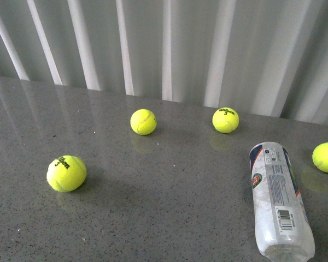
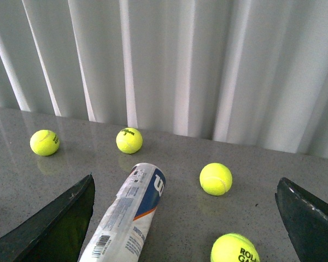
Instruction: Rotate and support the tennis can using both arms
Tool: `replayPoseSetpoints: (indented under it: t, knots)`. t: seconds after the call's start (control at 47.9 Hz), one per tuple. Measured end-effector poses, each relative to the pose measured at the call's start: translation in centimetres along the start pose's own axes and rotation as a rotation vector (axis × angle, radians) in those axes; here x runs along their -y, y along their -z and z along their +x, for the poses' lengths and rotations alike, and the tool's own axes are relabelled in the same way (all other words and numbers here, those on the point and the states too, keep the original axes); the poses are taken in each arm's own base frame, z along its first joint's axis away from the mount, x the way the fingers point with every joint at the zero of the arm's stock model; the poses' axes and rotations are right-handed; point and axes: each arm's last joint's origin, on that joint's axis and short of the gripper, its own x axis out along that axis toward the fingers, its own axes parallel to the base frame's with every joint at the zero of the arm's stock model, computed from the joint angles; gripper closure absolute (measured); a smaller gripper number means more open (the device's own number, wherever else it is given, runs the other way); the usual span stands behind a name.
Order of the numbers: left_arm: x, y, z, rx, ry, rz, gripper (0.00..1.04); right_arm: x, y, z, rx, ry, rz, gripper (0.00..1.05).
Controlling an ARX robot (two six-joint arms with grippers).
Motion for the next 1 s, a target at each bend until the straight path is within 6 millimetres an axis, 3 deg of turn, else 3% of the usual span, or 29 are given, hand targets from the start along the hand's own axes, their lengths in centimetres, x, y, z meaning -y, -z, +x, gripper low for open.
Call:
replayPoseSetpoints:
  t: [1.002]
  knots:
    - [0.00,0.00,0.00,0.000,0.000,0.000,0.07,0.00,0.00,0.00,0.000,0.000,0.000,0.07]
